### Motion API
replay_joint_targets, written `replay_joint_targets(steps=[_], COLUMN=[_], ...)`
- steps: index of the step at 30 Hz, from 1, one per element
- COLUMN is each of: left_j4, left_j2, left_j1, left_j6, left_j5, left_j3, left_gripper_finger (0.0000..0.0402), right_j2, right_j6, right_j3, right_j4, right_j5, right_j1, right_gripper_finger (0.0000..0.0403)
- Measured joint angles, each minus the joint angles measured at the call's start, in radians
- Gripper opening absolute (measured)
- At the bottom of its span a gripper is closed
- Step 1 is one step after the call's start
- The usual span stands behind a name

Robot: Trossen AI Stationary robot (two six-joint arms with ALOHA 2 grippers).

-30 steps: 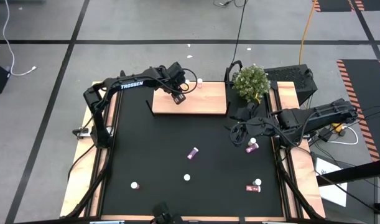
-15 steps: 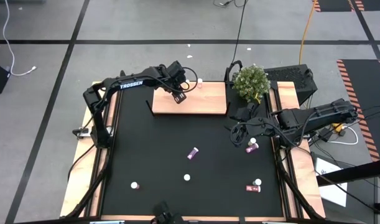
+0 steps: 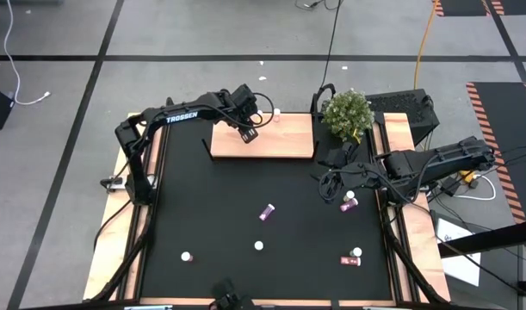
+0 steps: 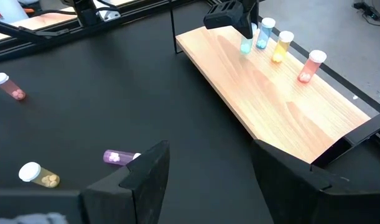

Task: Pick and place medicine bottles onto shelf by color
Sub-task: Put the left blue medicine bottle on the shelf aligned with the other blue medicine bottle

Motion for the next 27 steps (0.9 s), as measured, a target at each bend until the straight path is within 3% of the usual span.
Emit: replay_joint_targets(steps=[27], left_j4=[0.033], left_j2=[0.006], left_j1=[0.001], left_j6=[0.018], left_j5=[0.004], left_j3=[-0.027], left_gripper_finger=[0.0132], right_j2=[0.0], right_j6=[0.012], right_j3=[0.0], right_j4=[0.001], right_j5=[-0.022], right_j1=[0.0], right_gripper_finger=[0.0219])
